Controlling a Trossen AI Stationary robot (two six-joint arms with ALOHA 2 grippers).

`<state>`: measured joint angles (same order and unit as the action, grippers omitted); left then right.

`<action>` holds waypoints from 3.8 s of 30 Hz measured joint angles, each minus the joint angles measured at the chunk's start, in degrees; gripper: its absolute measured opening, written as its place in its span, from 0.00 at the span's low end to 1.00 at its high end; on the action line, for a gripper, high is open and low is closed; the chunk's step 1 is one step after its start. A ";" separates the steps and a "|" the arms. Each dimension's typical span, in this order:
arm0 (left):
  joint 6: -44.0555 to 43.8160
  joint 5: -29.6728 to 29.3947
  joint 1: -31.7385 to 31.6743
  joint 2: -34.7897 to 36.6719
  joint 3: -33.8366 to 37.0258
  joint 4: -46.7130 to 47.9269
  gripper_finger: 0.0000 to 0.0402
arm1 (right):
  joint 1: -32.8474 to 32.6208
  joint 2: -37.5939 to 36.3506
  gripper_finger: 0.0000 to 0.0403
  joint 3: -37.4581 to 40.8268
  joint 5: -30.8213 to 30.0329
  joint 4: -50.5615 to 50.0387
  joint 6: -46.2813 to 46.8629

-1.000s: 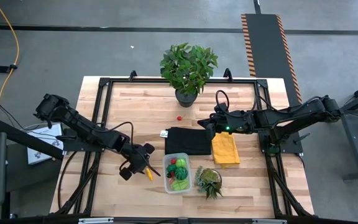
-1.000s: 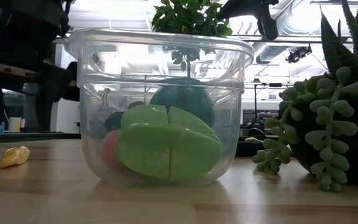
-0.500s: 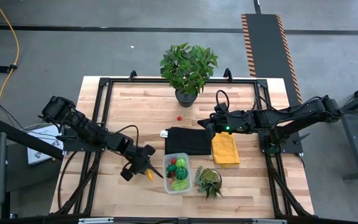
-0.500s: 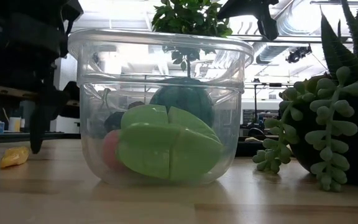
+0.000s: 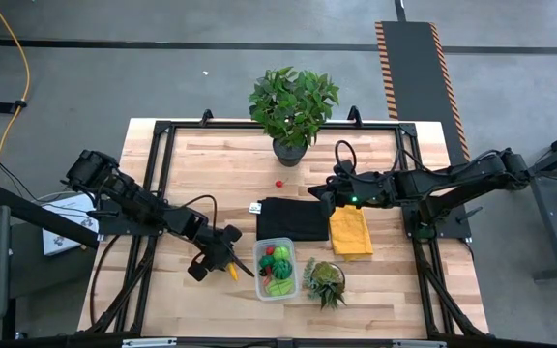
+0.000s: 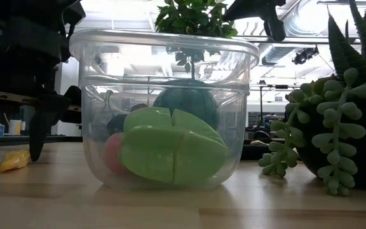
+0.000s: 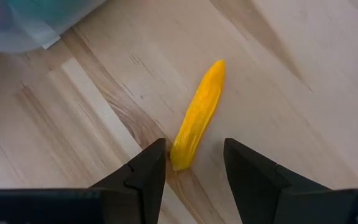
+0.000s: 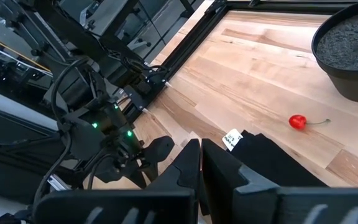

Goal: Pick and placing Produce into tupperware
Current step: Put the yellow chili into the bin

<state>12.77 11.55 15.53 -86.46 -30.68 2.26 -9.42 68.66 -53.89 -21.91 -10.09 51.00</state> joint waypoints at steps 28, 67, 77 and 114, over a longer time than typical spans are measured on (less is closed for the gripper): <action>-2.78 0.09 -0.15 0.04 0.00 -0.02 0.12 | 0.00 0.00 0.02 0.00 0.00 0.02 -0.44; -13.53 8.66 -0.13 0.11 -13.05 12.07 0.02 | 0.01 0.00 0.02 0.00 0.96 0.05 -3.06; -13.20 8.45 -0.11 0.11 -21.73 21.25 0.02 | 0.01 0.00 0.02 0.00 3.10 0.50 -4.98; -43.67 -19.10 -0.20 0.09 -32.06 23.25 0.02 | 0.01 0.00 0.02 0.00 15.22 0.26 -13.59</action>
<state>-30.90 -7.55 15.33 -86.37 -62.74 25.51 -9.41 68.66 -53.89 -6.69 -9.83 37.42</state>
